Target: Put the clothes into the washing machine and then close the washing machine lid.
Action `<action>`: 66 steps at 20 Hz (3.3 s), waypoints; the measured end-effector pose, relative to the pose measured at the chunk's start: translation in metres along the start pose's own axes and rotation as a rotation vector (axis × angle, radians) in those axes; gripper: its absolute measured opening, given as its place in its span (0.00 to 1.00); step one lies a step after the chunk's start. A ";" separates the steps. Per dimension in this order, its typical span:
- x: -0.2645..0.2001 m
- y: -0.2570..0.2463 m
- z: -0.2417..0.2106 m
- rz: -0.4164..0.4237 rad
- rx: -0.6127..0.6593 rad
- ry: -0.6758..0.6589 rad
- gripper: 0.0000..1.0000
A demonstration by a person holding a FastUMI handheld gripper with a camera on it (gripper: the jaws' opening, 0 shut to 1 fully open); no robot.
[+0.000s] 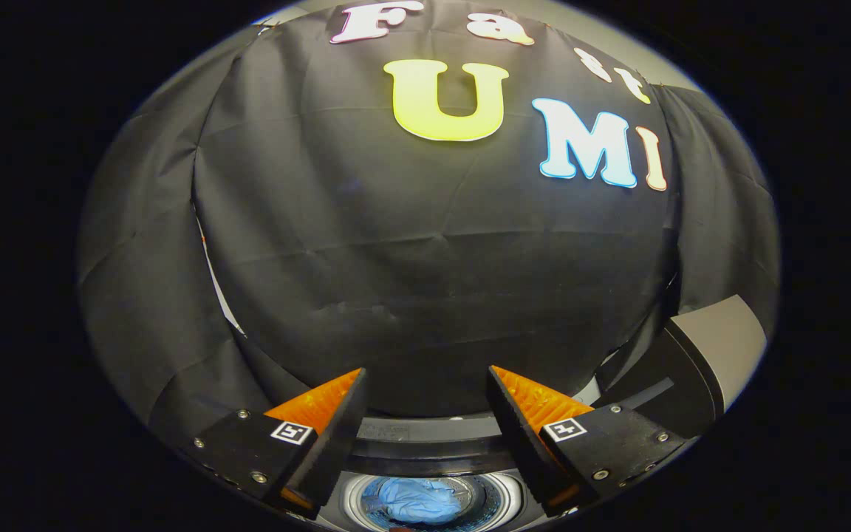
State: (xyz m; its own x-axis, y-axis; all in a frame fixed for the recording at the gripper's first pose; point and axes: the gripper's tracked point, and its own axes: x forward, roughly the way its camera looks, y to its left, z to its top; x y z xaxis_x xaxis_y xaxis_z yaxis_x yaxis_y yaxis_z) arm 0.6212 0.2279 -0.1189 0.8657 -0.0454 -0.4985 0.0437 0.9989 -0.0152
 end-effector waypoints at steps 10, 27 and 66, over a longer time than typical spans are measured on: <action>-0.037 0.001 -0.025 0.003 0.001 -0.059 0.97; -0.110 0.000 -0.153 0.013 -0.026 -0.048 0.96; -0.517 -0.315 -0.174 0.072 -0.068 -0.411 0.98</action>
State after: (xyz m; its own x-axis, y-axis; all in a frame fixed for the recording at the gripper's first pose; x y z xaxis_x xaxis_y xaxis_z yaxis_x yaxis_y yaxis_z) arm 0.0726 -0.0614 -0.0074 0.9927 0.0388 -0.1138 -0.0455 0.9973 -0.0572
